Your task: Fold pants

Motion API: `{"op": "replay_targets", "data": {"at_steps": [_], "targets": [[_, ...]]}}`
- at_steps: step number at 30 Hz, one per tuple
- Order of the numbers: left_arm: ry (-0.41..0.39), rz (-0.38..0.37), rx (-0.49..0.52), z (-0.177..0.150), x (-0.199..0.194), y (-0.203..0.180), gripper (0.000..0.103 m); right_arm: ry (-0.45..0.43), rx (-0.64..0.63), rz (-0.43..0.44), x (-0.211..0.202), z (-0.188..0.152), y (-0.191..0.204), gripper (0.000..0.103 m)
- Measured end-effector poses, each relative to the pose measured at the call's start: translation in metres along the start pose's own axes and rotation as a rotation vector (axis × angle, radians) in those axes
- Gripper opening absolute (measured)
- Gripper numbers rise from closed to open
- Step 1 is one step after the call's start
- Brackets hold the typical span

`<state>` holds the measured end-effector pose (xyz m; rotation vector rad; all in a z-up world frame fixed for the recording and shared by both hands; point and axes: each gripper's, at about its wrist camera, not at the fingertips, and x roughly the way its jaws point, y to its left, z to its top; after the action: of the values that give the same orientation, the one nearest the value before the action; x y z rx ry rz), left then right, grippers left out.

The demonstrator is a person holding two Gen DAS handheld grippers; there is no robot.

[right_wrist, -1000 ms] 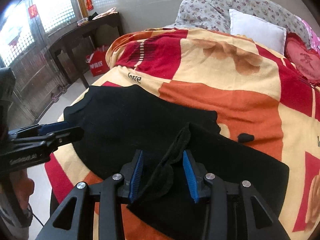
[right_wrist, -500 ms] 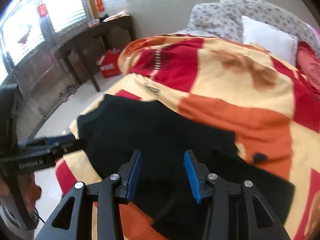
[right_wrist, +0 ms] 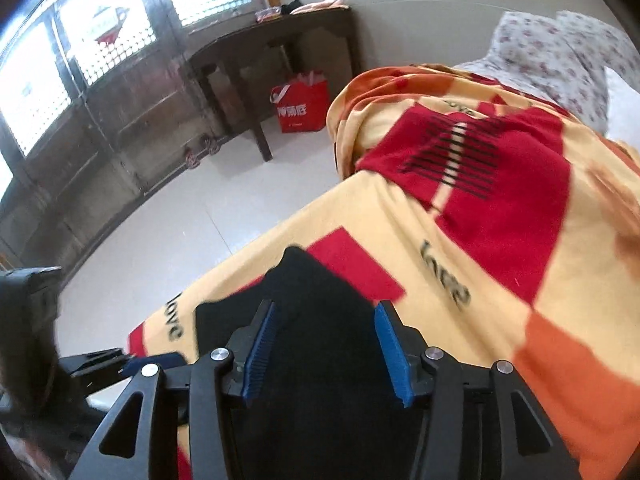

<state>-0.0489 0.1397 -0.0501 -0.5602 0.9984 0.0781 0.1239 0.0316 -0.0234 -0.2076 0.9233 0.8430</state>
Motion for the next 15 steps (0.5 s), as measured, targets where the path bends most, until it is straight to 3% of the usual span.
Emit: {"op": "replay_targets", "data": {"at_steps": [6,9,10,11,13,15], "targets": [[-0.021,-0.006,0.031,0.008,0.009,-0.008,0.082,0.095,-0.041,0.033,0.049,0.011,-0.008,0.049],[-0.037,-0.028,0.045,0.012,0.013,-0.012,0.083,0.053,0.03,0.119,0.052,0.01,-0.018,0.049],[-0.041,-0.047,0.052,0.013,0.015,-0.013,0.082,0.041,0.062,0.139,0.052,0.009,-0.022,0.043],[-0.048,-0.069,0.059,0.014,0.015,-0.013,0.076,0.037,0.077,0.145,0.05,0.008,-0.023,0.033],[-0.048,-0.056,0.071,0.016,0.015,-0.015,0.035,0.003,0.094,0.163,0.04,0.005,-0.025,0.021],[-0.055,-0.079,0.086,0.019,0.008,-0.019,0.024,-0.056,0.101,0.181,0.019,0.003,-0.022,0.017]]}}
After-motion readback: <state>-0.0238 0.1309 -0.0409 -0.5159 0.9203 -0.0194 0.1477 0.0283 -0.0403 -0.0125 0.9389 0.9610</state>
